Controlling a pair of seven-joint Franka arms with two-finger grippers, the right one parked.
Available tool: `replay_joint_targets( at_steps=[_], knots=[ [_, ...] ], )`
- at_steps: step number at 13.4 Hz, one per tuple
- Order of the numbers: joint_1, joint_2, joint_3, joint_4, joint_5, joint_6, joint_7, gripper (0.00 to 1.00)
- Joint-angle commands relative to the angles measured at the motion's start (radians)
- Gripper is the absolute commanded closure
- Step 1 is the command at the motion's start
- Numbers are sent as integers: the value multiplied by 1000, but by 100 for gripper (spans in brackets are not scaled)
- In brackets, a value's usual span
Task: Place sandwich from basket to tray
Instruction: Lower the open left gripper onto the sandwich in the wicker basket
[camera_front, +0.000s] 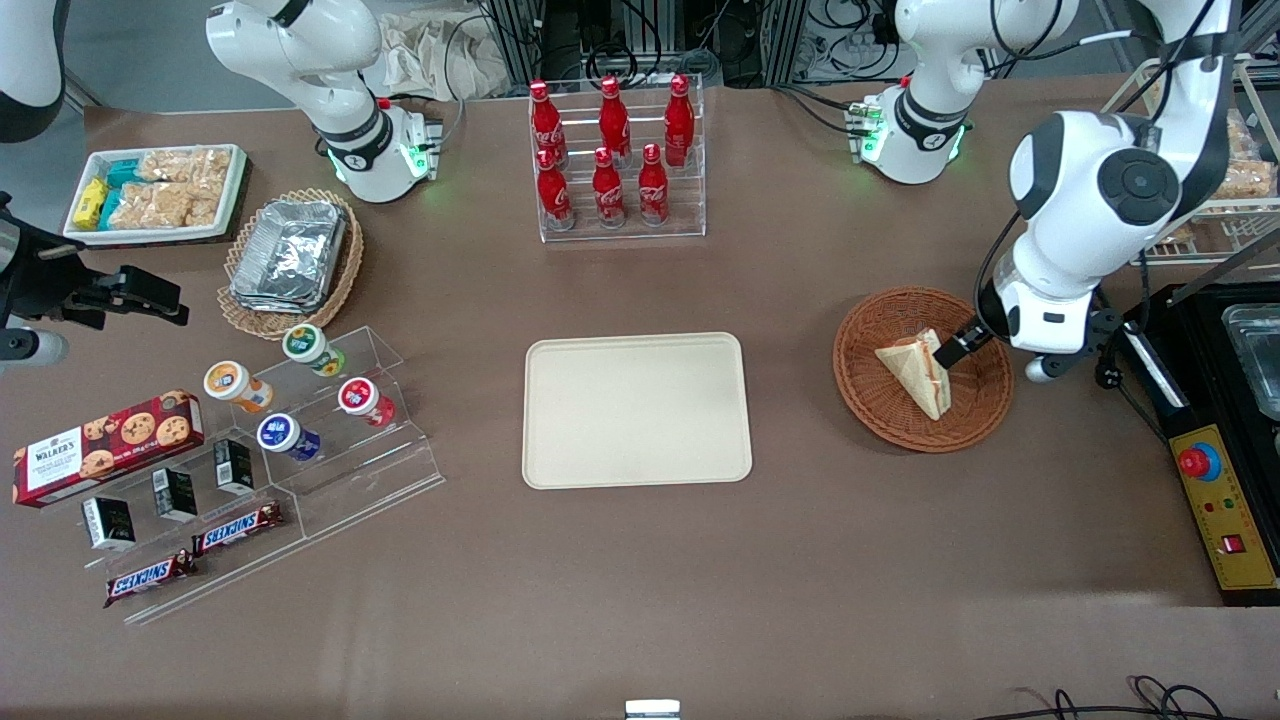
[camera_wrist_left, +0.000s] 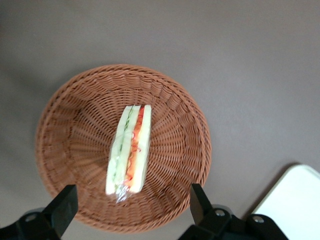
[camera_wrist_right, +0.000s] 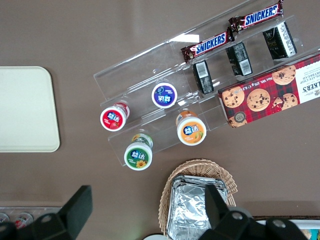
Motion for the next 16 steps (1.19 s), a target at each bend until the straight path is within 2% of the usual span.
replay_joint_targets(
  at_steps=[1,6,9,10,11,12,14,16],
  knots=[
    [-5,34,-1,-98,-3,169,-80,0],
    [-5,142,-1,-235,-3,446,-80,0],
    [-7,199,-2,-252,-2,526,-77,3],
    [-7,204,-2,-252,-2,527,-75,28],
    [-7,203,-2,-252,-2,526,-75,88],
    [-7,200,-2,-252,0,526,-74,100],
    [-7,166,-13,-241,0,512,-68,100],
    [-7,118,-25,-228,17,425,-59,100]
  ],
)
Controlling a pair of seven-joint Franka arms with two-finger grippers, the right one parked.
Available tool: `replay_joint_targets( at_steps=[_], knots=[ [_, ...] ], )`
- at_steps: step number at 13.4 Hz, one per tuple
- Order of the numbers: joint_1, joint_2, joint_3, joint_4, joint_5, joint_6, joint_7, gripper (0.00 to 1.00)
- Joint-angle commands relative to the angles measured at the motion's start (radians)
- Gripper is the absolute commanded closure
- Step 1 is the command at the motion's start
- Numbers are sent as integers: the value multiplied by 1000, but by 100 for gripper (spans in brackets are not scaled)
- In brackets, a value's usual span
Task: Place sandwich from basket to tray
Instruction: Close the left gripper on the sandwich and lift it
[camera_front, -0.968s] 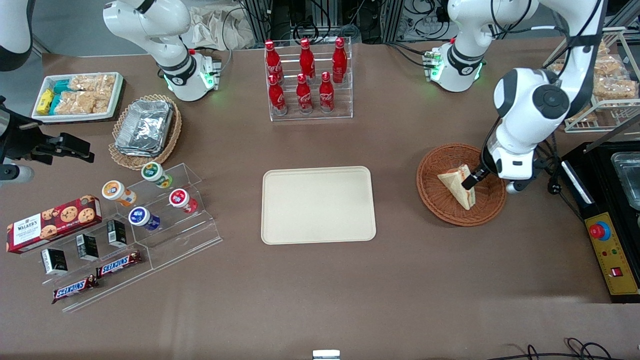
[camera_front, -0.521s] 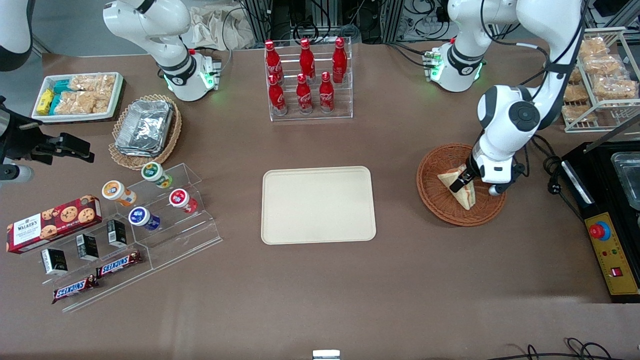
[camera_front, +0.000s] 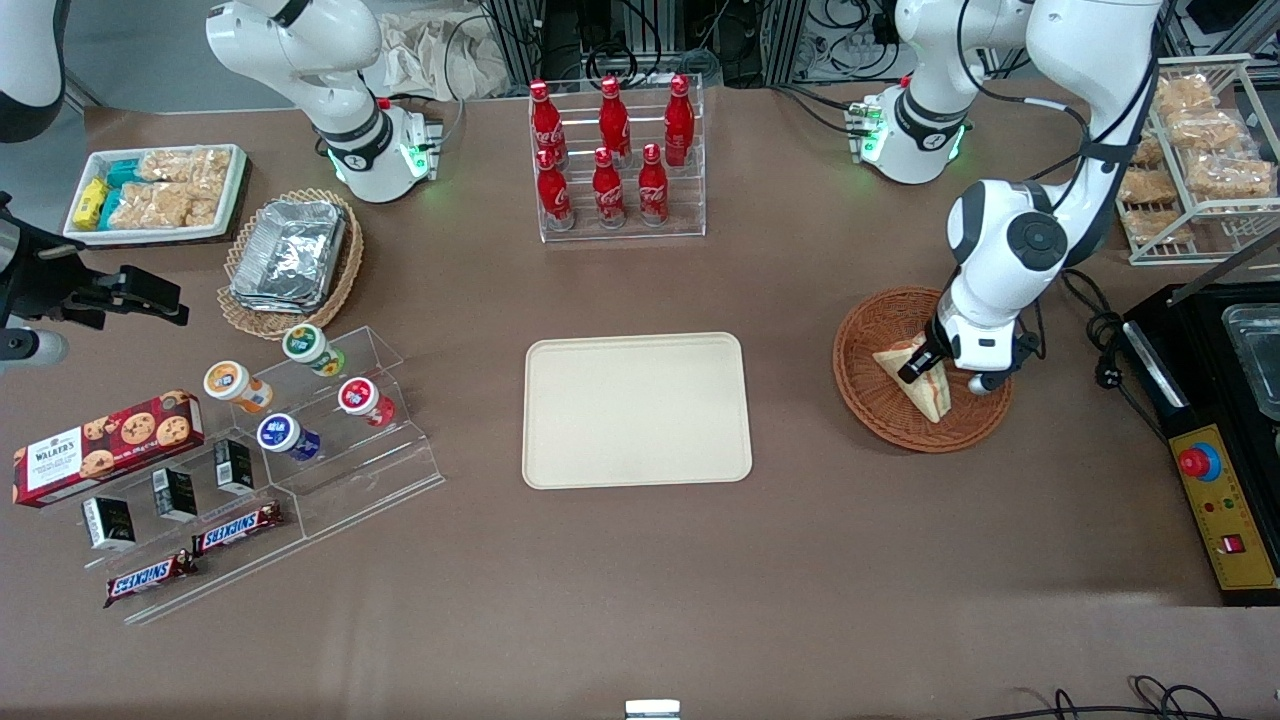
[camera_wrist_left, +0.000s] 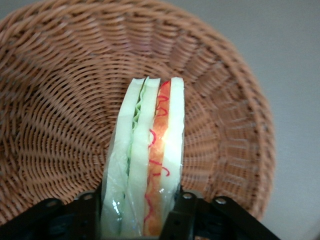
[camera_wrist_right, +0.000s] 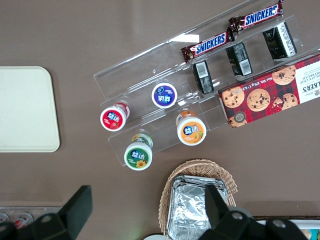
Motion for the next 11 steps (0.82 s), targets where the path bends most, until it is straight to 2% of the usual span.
replay_joint_targets(
  at_steps=[1,2,5,9,11],
  knots=[
    [-5,-98,-18,2,51,-84,-6,100],
    [-3,-130,-19,30,74,-167,21,100],
    [-5,-188,-22,180,78,-415,109,100],
    [-6,-127,-90,593,61,-874,205,100],
    [-5,-69,-155,782,59,-1014,206,100]
  ],
)
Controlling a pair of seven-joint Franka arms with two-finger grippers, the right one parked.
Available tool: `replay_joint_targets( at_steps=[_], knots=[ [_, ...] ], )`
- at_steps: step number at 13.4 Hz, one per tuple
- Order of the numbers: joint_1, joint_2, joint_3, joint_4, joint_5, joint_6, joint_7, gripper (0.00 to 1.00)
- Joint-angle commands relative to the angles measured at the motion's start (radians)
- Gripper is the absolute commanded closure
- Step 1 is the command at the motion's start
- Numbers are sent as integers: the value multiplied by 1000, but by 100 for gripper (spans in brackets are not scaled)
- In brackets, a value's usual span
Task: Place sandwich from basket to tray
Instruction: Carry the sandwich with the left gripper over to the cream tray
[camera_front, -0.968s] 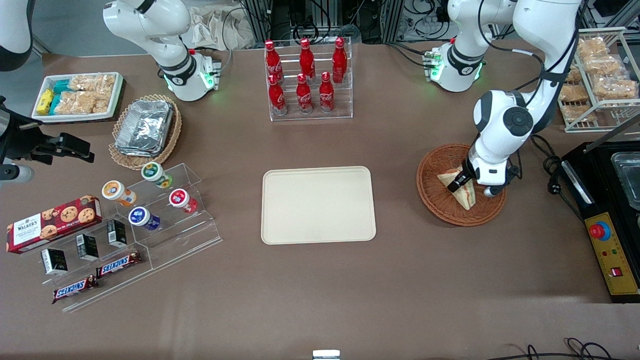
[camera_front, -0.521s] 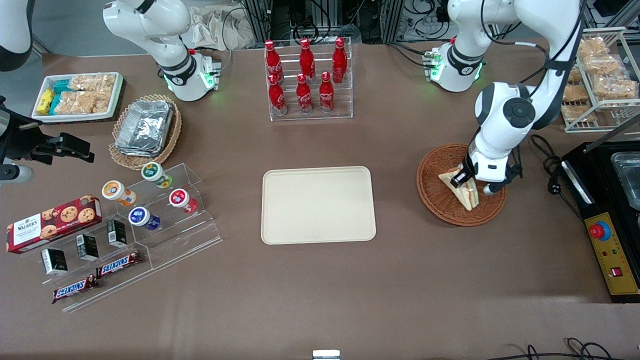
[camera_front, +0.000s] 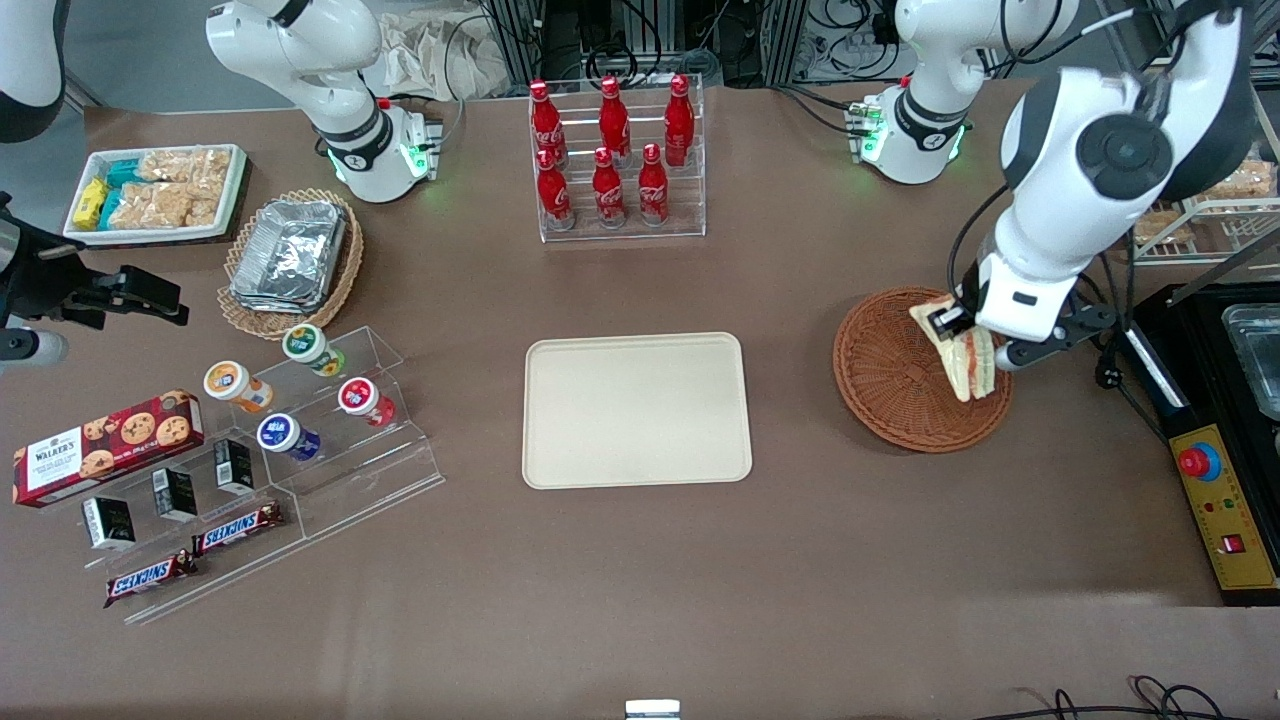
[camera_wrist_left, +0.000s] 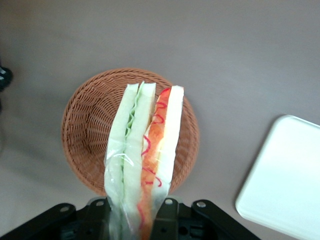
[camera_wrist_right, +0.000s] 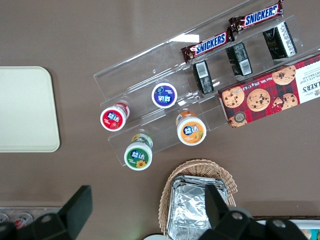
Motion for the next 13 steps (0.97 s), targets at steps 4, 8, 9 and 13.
replay_joint_targets(
  at_steps=[4,8,9,13],
  knots=[
    [-3,185,-226,285,1,-70,12,100],
    [-4,247,-297,200,4,108,-3,100],
    [-4,264,-299,187,4,136,-3,100],
    [-6,345,-323,165,25,211,1,100]
  ],
)
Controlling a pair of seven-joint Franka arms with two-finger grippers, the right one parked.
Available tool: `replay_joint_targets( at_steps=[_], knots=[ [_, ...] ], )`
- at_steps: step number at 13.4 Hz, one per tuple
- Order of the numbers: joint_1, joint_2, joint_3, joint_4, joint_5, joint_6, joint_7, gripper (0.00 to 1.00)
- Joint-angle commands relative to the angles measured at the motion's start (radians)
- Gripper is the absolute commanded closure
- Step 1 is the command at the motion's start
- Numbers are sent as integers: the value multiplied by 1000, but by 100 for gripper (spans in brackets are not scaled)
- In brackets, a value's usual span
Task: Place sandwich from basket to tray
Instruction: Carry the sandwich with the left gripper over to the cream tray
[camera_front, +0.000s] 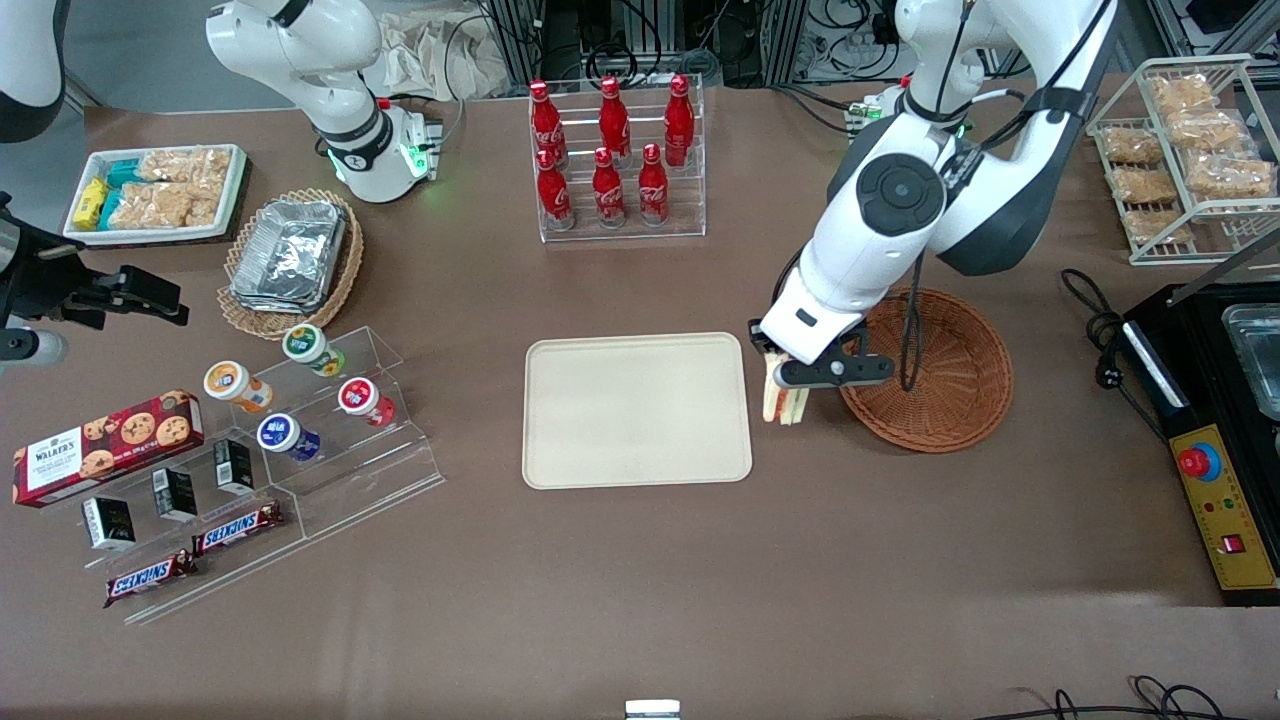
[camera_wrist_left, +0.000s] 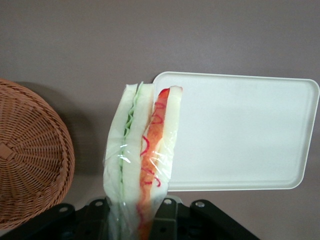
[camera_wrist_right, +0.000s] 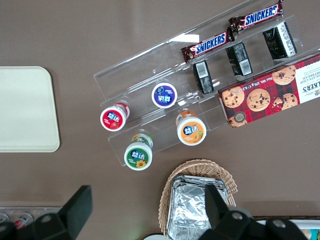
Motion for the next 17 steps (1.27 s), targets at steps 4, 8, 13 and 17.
replay_joint_targets(
  at_steps=[4,8,13,17],
  knots=[
    [-65,171,-21,-48,155,204,-46,100],
    [-95,324,-21,-42,307,324,-182,100],
    [-98,408,-21,-10,444,353,-293,98],
    [-106,405,-21,18,443,352,-330,0]
  ],
)
